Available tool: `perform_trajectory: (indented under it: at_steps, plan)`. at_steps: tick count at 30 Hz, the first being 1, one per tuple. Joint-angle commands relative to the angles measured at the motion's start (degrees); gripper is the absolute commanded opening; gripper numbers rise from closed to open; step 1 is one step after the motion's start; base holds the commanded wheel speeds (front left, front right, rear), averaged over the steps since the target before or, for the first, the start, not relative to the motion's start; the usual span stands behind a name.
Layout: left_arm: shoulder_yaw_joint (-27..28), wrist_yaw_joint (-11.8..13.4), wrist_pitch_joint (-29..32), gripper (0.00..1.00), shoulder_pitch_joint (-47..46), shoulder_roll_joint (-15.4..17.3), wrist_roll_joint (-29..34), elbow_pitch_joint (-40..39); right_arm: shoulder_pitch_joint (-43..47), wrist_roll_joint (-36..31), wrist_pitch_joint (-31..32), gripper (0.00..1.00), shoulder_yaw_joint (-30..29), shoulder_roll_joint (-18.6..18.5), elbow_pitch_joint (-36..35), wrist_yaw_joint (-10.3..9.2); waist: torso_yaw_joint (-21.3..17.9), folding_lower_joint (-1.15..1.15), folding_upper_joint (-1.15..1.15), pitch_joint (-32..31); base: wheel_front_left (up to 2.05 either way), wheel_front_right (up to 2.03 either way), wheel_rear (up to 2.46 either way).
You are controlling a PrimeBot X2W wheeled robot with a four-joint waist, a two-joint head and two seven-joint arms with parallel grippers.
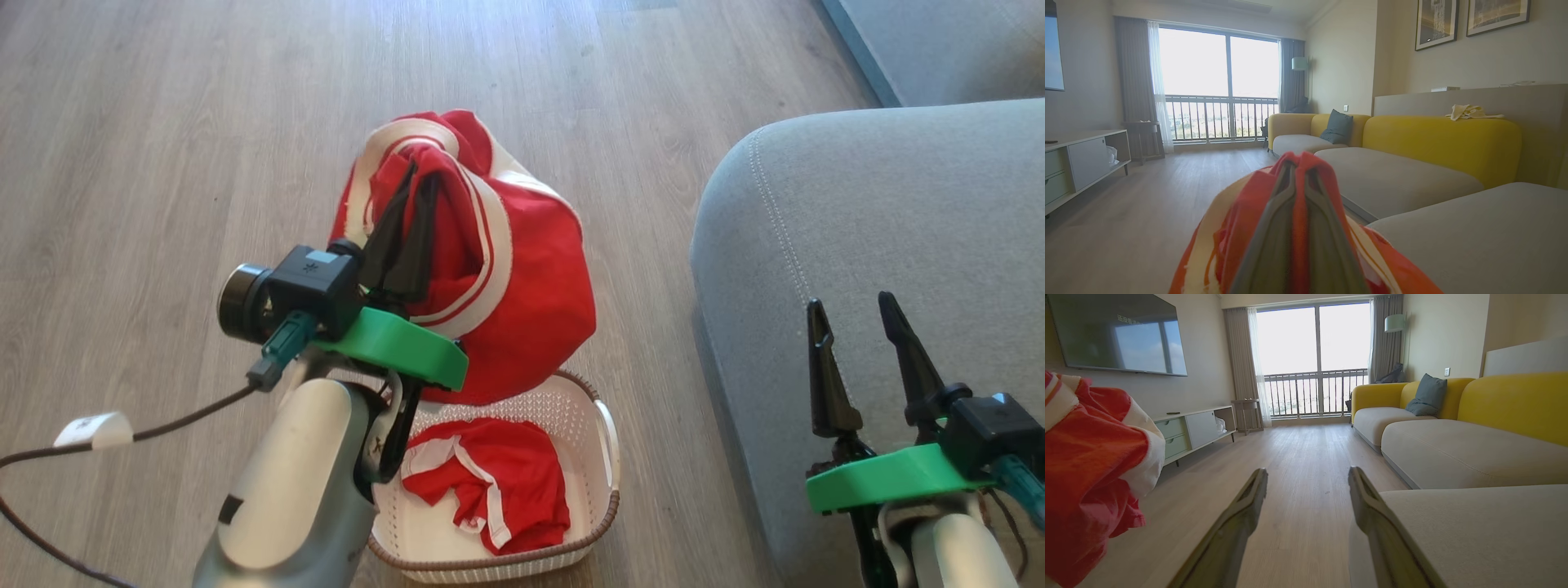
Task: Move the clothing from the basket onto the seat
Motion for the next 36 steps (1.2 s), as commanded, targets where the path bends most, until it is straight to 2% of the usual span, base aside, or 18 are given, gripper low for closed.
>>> perform_trajectory:
  at_steps: [1,12,14,19,26,36]
  plan:
    - [2.03,0.58,-0.71,0.0,-2.29,0.64,-0.53,-2.64,-1.77,-0.62,-0.28,1.0,1.56,-0.59,-2.23,0.0,0.03,0.01,0.0,0.07,0.0,0.0,0.0]
    - [2.45,0.54,-0.71,0.0,-2.5,0.64,-0.84,-4.56,-2.09,-2.05,-0.28,1.0,3.19,-0.59,-3.78,0.0,0.0,0.01,0.0,0.77,0.0,0.0,0.0]
    - [2.55,0.52,-0.71,0.0,-2.7,0.64,-0.9,-4.75,-1.72,-1.23,-0.28,1.0,4.35,-0.59,-5.27,0.0,-0.04,0.01,0.0,0.9,0.0,0.0,0.0]
    - [2.57,0.28,-0.71,0.0,-3.26,0.64,-0.91,-5.05,-0.35,-4.31,-0.28,1.0,8.81,-0.59,-8.64,0.0,-0.26,0.01,0.0,1.37,0.0,0.0,0.0]
    - [3.41,-0.64,-0.71,0.0,-4.19,0.64,-1.38,-8.58,0.37,-7.93,-0.28,1.0,15.08,-0.72,-11.98,0.0,-0.99,0.01,0.0,2.04,0.0,0.0,0.0]
    - [0.44,-3.35,-0.71,0.0,-3.7,0.64,-1.61,-10.85,-0.7,-10.01,-0.28,1.0,18.5,-2.2,-12.14,0.0,-1.08,0.01,0.0,2.32,0.0,0.0,0.0]
